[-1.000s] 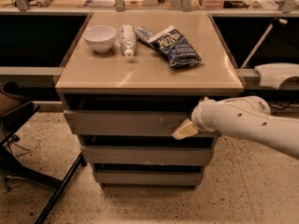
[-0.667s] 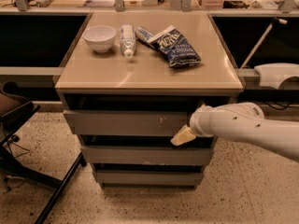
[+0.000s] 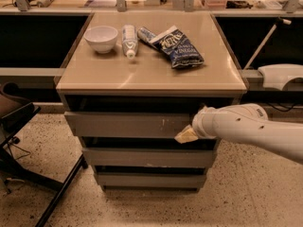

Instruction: Open top drawer

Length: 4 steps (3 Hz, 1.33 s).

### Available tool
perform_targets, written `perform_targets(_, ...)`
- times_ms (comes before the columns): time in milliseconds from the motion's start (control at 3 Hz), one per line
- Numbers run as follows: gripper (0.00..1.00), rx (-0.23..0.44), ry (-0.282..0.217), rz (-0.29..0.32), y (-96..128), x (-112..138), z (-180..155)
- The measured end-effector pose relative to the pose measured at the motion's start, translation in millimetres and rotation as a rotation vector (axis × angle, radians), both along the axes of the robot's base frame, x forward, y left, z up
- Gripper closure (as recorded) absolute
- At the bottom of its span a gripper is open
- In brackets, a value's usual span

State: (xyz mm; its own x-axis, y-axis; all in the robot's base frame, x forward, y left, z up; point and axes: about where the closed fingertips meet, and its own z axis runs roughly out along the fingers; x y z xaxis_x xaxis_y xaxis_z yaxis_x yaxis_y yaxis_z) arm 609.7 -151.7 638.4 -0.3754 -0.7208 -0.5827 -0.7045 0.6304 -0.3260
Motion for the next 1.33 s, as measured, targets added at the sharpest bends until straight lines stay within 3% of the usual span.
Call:
perform_targets(1000,0.89,0.000,0.000,0.000,-0.6,0.1,8.9)
perform_targets(1333,1.00,0.000,0.000,0.000,-1.1,0.1,12.0)
